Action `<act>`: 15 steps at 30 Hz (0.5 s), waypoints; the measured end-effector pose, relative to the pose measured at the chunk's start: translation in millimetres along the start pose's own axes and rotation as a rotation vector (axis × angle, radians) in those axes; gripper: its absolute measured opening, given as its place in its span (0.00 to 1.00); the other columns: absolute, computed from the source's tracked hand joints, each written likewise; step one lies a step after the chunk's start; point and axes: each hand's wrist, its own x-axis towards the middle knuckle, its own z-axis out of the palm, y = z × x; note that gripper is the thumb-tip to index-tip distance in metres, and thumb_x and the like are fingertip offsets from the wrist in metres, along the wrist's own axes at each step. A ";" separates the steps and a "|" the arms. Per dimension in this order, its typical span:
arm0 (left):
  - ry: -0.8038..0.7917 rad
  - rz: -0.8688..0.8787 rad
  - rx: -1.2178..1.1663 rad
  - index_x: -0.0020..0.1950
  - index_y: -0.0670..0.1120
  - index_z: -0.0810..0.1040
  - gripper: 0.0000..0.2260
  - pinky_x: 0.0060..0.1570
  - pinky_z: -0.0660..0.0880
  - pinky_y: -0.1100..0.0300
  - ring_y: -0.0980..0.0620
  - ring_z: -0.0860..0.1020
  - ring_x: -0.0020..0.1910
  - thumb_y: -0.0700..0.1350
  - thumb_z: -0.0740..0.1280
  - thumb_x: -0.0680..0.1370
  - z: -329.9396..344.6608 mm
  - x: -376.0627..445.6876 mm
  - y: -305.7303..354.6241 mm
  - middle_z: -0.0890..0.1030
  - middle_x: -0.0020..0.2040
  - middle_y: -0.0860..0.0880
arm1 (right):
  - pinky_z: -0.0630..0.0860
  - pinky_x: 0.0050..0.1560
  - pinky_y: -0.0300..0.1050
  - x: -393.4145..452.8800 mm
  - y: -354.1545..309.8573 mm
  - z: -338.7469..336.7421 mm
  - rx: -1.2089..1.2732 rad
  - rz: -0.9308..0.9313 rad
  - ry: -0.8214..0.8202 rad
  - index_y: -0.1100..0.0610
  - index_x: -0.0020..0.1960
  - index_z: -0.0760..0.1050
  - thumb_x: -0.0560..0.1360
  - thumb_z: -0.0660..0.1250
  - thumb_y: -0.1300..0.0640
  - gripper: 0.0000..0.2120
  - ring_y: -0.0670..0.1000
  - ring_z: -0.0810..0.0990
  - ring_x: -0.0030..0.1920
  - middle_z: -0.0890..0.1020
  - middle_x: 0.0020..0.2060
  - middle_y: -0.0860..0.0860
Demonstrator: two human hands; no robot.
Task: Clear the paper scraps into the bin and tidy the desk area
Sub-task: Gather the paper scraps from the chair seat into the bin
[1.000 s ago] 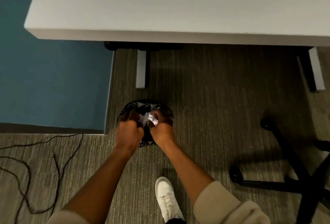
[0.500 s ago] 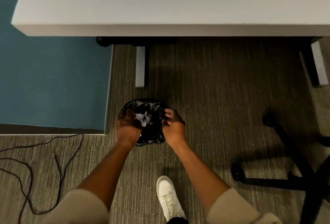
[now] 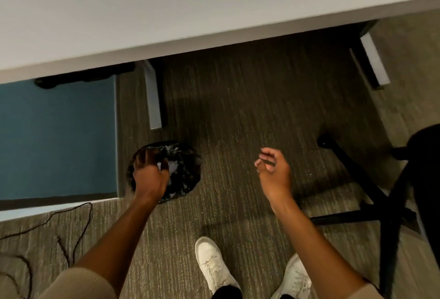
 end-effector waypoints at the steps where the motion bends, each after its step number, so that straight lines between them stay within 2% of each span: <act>1: -0.013 0.018 0.003 0.60 0.40 0.74 0.11 0.53 0.79 0.40 0.40 0.79 0.53 0.42 0.64 0.80 7.7 -7.7 17.1 0.78 0.53 0.38 | 0.75 0.48 0.35 -1.7 -2.6 -14.1 0.018 -0.011 0.018 0.48 0.59 0.73 0.77 0.66 0.64 0.15 0.44 0.80 0.53 0.79 0.55 0.46; 3: -0.007 0.092 -0.021 0.57 0.41 0.75 0.08 0.55 0.78 0.41 0.43 0.79 0.52 0.43 0.63 0.81 27.0 -22.9 53.8 0.79 0.50 0.43 | 0.78 0.47 0.34 -5.4 -8.7 -46.1 0.052 -0.046 0.072 0.48 0.59 0.74 0.77 0.66 0.64 0.15 0.41 0.81 0.51 0.79 0.53 0.44; 5: 0.011 0.181 -0.054 0.63 0.43 0.73 0.12 0.61 0.74 0.41 0.45 0.76 0.57 0.45 0.63 0.81 47.7 -37.4 98.0 0.77 0.56 0.44 | 0.78 0.45 0.30 -9.0 -15.5 -84.1 0.089 -0.105 0.147 0.48 0.58 0.74 0.77 0.66 0.64 0.14 0.36 0.81 0.48 0.79 0.52 0.42; 8: 0.005 0.328 -0.052 0.65 0.44 0.71 0.15 0.61 0.72 0.41 0.41 0.73 0.60 0.47 0.63 0.81 77.8 -57.4 167.6 0.75 0.59 0.40 | 0.75 0.46 0.26 -12.5 -25.0 -146.4 0.125 -0.193 0.269 0.46 0.56 0.73 0.77 0.66 0.63 0.14 0.35 0.80 0.49 0.79 0.52 0.44; 11: -0.031 0.484 -0.070 0.67 0.45 0.70 0.16 0.63 0.72 0.46 0.44 0.72 0.62 0.47 0.64 0.81 104.2 -77.0 236.4 0.73 0.61 0.42 | 0.77 0.51 0.33 -15.3 -27.3 -215.9 0.085 -0.235 0.392 0.43 0.56 0.73 0.78 0.66 0.60 0.13 0.40 0.80 0.52 0.80 0.54 0.46; 13: -0.024 0.586 -0.095 0.66 0.45 0.70 0.16 0.62 0.71 0.49 0.45 0.72 0.62 0.46 0.65 0.80 115.7 -86.9 273.8 0.73 0.62 0.43 | 0.79 0.55 0.42 -15.8 -26.7 -257.3 0.055 -0.256 0.474 0.47 0.57 0.74 0.77 0.67 0.60 0.12 0.45 0.81 0.53 0.79 0.55 0.50; 15: -0.039 0.685 -0.113 0.66 0.44 0.71 0.15 0.62 0.71 0.48 0.44 0.72 0.62 0.45 0.65 0.80 132.4 -100.4 313.8 0.73 0.62 0.43 | 0.79 0.56 0.47 -18.1 -22.5 -307.1 0.012 -0.266 0.574 0.49 0.58 0.74 0.76 0.67 0.60 0.12 0.49 0.80 0.54 0.79 0.56 0.52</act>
